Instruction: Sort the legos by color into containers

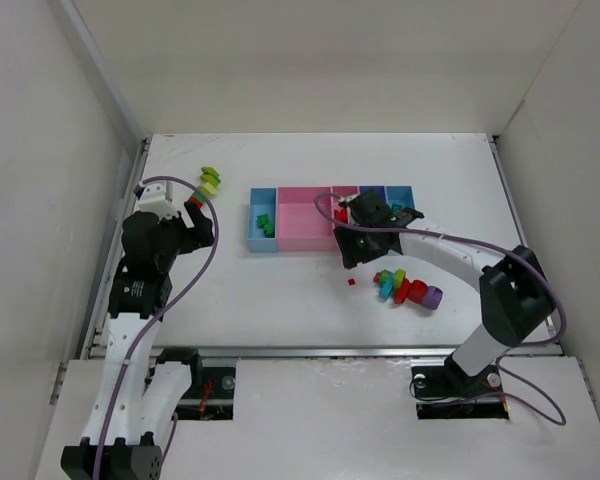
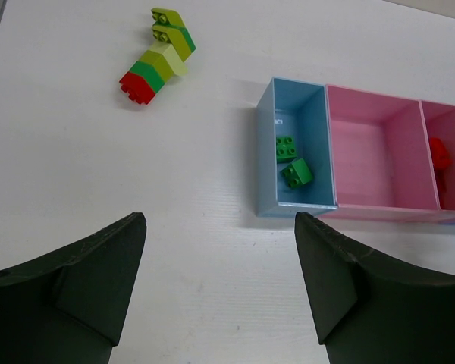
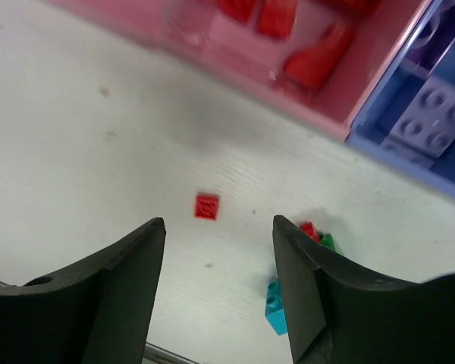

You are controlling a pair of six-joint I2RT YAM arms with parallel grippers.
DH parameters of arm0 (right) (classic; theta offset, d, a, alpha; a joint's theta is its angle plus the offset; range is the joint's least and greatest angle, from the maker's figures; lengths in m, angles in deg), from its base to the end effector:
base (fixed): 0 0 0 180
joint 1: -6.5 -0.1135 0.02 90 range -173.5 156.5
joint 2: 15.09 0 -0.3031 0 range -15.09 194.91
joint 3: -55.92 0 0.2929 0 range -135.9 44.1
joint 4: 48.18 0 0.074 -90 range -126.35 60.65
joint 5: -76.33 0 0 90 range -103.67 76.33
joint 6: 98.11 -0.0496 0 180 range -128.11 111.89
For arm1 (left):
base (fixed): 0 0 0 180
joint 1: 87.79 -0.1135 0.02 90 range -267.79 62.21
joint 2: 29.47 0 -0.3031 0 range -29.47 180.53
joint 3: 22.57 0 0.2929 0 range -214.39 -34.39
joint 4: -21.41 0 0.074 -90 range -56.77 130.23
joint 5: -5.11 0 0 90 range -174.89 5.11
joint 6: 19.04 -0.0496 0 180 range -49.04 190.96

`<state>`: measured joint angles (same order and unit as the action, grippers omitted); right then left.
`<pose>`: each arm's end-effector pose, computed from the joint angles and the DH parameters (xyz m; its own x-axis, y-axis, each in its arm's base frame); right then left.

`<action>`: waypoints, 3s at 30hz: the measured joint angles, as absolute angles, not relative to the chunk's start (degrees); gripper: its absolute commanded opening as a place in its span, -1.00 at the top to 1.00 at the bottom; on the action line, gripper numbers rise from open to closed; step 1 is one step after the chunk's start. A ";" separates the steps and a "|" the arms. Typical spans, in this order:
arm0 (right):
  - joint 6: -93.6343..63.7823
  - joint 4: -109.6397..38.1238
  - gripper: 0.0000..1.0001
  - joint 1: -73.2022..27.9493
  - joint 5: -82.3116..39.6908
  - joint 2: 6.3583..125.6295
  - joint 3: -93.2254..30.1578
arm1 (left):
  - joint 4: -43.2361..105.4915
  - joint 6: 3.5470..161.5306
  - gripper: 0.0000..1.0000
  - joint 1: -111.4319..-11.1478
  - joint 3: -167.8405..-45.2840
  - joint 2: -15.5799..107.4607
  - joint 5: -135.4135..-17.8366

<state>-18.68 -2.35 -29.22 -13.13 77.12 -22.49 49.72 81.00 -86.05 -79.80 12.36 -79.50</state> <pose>0.3077 0.2207 0.2399 -0.7950 -0.3457 -0.4985 -0.4416 0.8932 0.0847 0.1966 -0.0106 0.3659 -0.2411 -0.1663 -0.9561 0.0810 0.9783 -0.1906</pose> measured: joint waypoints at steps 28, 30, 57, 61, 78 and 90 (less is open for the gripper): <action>-21.37 -7.71 0.90 -32.85 -15.17 84.61 -16.78 | 49.24 81.42 -0.55 -86.05 -79.71 11.92 -79.30; -21.59 -7.93 1.00 -32.85 -15.17 84.55 -16.78 | 49.24 81.42 -0.55 -86.05 -79.71 11.92 -79.30; -20.95 -3.64 1.00 -32.87 -14.93 81.99 -26.53 | 49.24 81.42 -0.55 -86.05 -79.71 11.92 -79.30; -21.02 -3.58 1.00 -32.53 -14.93 81.97 -26.53 | 49.24 81.42 -0.55 -86.05 -79.71 11.92 -79.30; -25.96 -0.13 -0.08 -21.62 -12.52 79.11 -18.55 | 48.87 81.42 -0.55 -86.05 -79.21 11.31 -79.30; -27.42 0.22 -0.04 -22.12 -12.54 79.19 -14.73 | 48.83 81.44 -0.57 -86.05 -78.29 10.81 -79.28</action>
<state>-27.42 0.22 -22.12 -12.54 79.19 -14.73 48.83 81.44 -86.05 -78.29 10.81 -79.28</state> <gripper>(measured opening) 0.521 0.775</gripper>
